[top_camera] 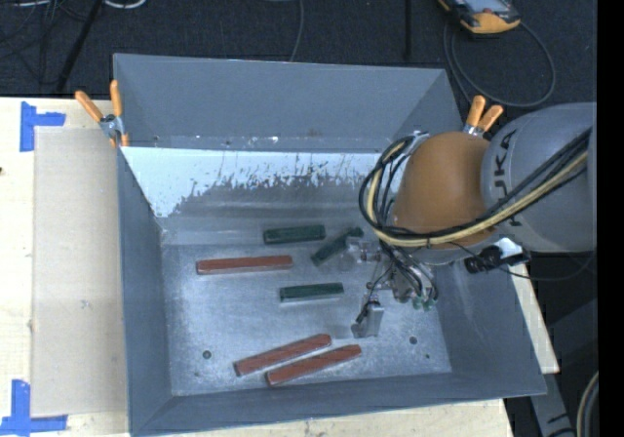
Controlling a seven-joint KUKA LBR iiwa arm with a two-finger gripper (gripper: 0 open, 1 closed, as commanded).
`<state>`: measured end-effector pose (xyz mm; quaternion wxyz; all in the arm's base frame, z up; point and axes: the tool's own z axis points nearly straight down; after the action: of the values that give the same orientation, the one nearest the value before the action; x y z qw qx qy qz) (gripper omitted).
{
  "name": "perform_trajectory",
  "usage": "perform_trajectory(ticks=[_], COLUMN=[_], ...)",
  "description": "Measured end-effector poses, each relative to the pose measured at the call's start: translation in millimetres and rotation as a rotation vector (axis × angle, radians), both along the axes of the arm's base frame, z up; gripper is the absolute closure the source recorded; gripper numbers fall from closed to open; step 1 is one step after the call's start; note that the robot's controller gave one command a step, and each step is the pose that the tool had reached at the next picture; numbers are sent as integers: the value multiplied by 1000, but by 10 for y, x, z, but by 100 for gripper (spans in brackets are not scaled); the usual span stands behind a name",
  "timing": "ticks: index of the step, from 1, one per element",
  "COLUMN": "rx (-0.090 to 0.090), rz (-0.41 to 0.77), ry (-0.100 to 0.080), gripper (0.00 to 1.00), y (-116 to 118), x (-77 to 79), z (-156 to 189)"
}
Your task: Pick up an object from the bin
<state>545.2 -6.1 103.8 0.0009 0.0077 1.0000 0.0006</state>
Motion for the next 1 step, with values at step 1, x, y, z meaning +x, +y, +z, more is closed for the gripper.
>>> perform_trajectory(ticks=[1], rx=[0], rz=[226], ry=[-13], gripper=[100], y=[405], x=[801], z=[-297])
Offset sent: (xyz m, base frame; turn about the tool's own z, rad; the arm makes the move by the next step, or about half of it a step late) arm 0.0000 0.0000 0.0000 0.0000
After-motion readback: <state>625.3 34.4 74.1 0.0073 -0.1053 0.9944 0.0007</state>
